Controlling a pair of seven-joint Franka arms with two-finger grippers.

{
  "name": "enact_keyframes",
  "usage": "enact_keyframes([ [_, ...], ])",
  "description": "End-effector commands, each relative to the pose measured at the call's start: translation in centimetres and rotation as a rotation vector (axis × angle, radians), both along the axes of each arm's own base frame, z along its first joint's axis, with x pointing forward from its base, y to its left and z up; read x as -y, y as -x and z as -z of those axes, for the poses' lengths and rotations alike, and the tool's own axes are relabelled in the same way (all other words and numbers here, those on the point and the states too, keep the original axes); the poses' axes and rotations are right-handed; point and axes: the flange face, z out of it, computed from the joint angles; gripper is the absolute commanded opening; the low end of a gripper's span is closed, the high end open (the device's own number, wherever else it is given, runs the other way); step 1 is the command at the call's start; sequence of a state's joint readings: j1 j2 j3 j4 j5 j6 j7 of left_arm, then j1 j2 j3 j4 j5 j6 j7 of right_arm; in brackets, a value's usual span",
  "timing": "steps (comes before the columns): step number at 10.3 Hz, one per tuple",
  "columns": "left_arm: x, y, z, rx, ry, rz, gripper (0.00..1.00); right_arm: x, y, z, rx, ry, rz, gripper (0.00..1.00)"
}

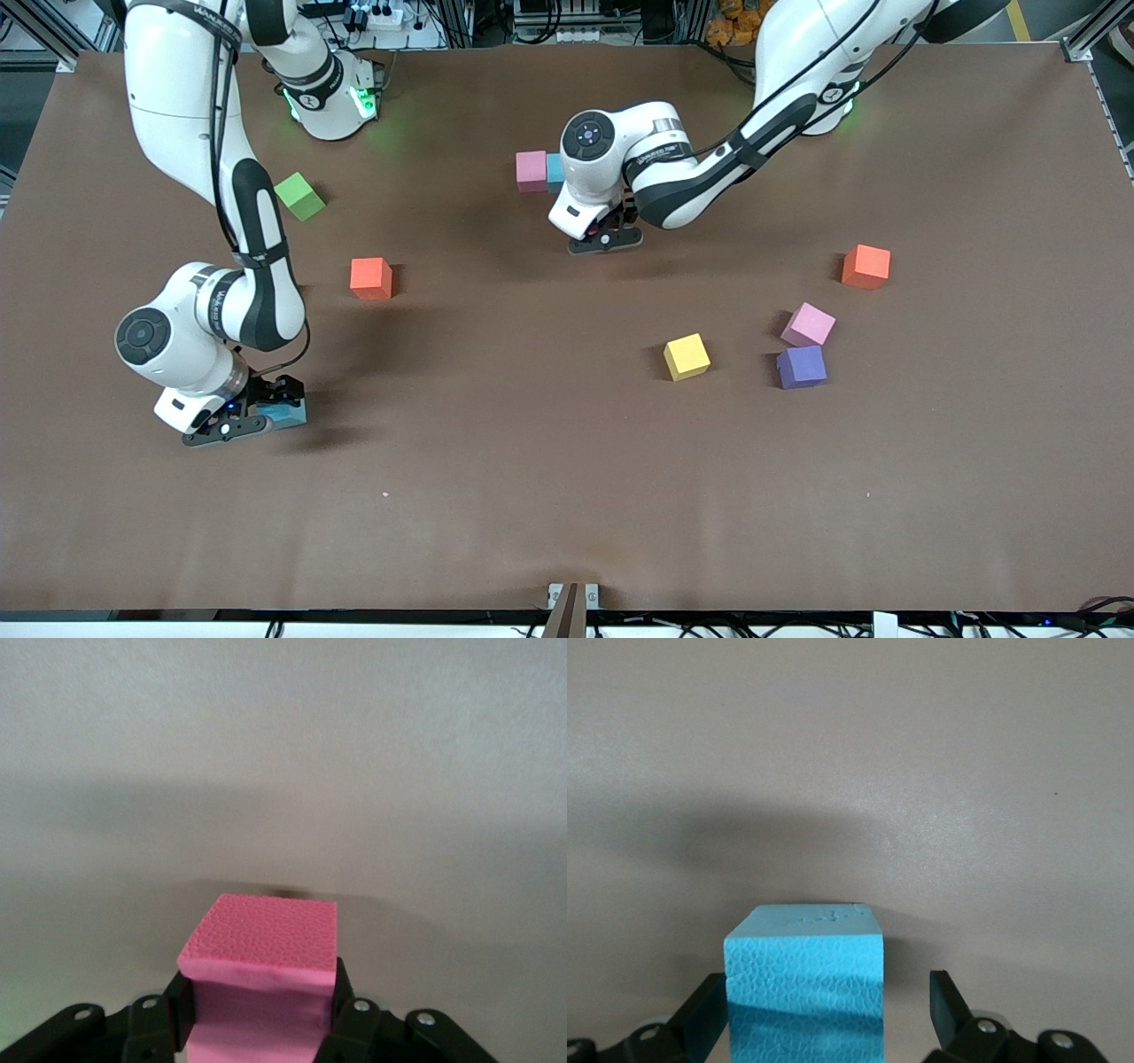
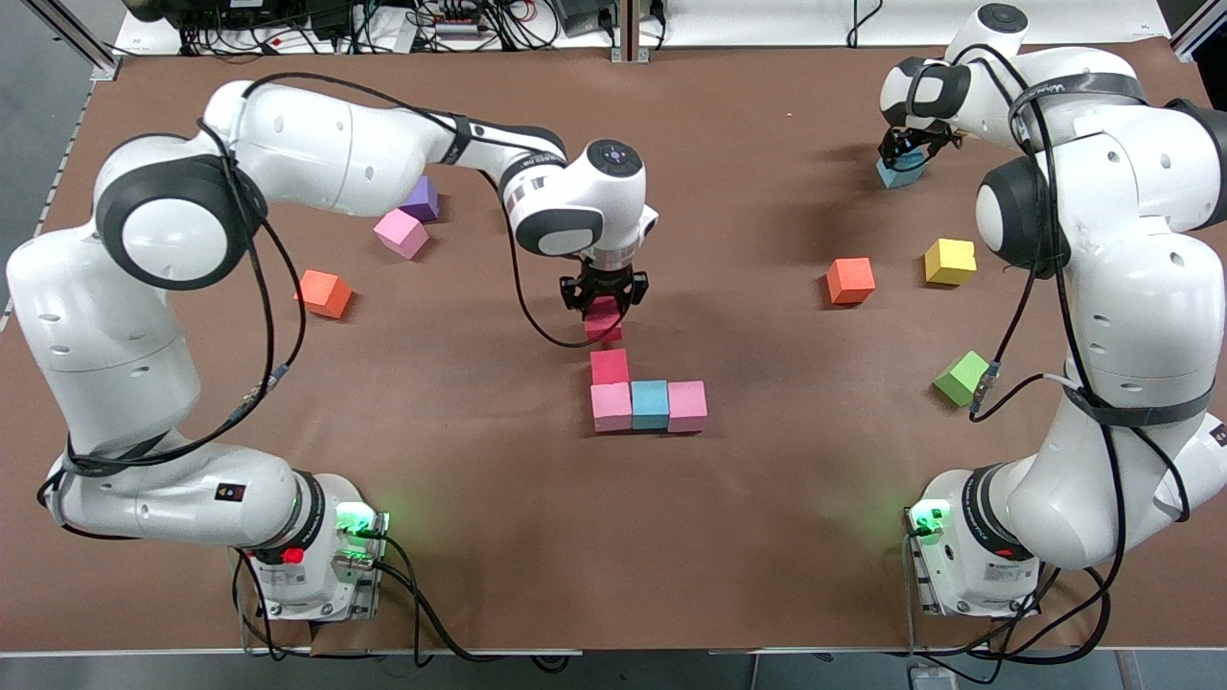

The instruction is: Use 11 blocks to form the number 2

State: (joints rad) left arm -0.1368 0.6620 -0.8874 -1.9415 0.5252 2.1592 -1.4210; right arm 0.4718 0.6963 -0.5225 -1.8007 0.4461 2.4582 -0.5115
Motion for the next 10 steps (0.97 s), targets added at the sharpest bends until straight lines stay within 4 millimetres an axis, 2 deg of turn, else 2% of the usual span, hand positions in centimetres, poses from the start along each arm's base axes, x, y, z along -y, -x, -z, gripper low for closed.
enact_keyframes([
  [1, 0.2, 0.2, 0.0, 0.032, -0.005, -0.003, 0.32, 0.3, -0.2, 0.6, 0.013, -0.012, -0.001, 1.0],
  [2, 0.4, 0.5, 0.4, 0.023, -0.006, 0.002, 0.32, 0.2, -0.2, 0.7, 0.012, -0.011, -0.004, 0.84],
  [3, 0.4, 0.6, 0.7, 0.023, -0.008, 0.008, 0.32, 0.0, -0.2, 0.7, 0.013, -0.012, -0.006, 0.43],
  [4, 0.6, 1.0, 1.2, 0.02, -0.014, 0.012, 0.32, -0.2, -0.2, 0.6, 0.014, -0.013, -0.012, 0.32],
  [7, 0.7, 1.5, 2.0, 0.021, -0.031, 0.013, 0.32, -1.5, -0.3, -0.6, 0.015, -0.011, -0.088, 0.32],
  [10, 0.7, 1.6, 2.6, 0.017, -0.039, 0.013, 0.32, -1.3, 0.6, -2.3, 0.003, -0.039, -0.148, 0.32],
])
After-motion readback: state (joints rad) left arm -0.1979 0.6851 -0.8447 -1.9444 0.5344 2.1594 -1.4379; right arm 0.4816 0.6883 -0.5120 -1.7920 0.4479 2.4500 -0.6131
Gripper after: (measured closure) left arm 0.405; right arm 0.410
